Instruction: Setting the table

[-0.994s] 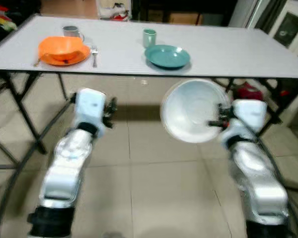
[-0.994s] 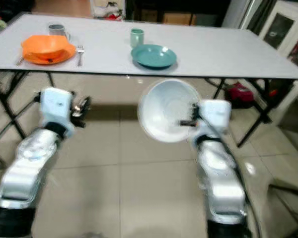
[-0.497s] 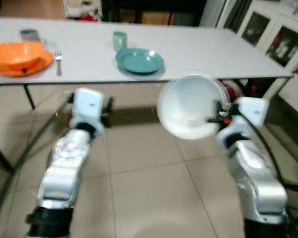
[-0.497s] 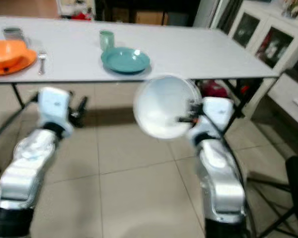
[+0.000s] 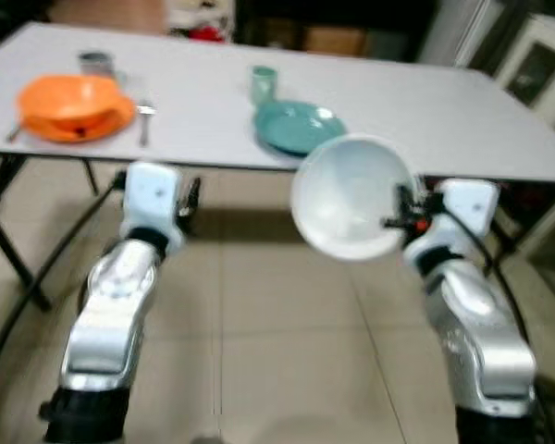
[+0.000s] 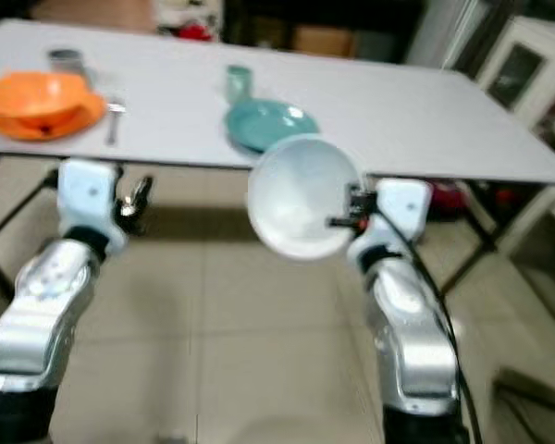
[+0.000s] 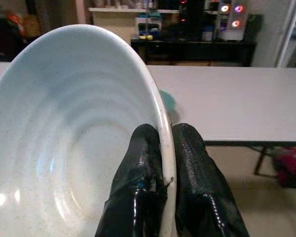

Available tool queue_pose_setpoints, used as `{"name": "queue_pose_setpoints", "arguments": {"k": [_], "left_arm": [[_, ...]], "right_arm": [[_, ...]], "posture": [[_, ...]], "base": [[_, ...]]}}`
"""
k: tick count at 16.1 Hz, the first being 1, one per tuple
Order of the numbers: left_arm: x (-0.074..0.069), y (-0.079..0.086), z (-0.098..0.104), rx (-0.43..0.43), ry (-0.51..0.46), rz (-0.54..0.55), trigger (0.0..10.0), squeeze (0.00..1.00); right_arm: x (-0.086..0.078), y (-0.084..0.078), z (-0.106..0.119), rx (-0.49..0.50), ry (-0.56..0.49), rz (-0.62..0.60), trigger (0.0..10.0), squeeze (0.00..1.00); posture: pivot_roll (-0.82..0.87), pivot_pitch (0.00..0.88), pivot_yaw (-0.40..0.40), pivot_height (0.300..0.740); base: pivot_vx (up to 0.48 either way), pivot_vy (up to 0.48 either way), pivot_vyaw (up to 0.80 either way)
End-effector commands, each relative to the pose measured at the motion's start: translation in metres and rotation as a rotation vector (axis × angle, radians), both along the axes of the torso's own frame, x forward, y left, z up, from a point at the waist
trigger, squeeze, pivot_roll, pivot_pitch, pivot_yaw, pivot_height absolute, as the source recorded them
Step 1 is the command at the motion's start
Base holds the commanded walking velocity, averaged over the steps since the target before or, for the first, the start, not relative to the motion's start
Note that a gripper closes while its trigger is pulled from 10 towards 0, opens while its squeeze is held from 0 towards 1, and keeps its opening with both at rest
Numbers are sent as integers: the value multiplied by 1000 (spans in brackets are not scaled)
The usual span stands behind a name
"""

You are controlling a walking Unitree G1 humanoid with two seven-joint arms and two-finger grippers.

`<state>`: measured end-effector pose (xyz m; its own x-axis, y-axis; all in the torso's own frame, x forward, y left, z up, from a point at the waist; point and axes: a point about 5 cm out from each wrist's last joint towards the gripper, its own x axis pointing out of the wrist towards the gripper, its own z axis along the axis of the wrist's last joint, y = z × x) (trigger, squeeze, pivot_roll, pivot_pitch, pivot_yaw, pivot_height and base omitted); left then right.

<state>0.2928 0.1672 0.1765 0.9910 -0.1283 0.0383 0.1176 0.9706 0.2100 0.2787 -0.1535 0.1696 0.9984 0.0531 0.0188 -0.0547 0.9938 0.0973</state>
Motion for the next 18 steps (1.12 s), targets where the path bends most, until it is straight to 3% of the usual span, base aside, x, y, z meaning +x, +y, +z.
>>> {"name": "queue_pose_setpoints", "arguments": {"k": [1,18], "left_arm": [[-1,-12,1,-2,-6,-52,10000,0],[-2,-15,1,4,-3,-80,10000,0]], "right_arm": [[-3,-19,8,4,-47,-85,10000,0],[-2,-18,2,44,-10,-49,10000,0]], "posture": [[85,0,-92,740],[93,0,-86,740]], "base": [[364,0,0],[381,0,0]]}}
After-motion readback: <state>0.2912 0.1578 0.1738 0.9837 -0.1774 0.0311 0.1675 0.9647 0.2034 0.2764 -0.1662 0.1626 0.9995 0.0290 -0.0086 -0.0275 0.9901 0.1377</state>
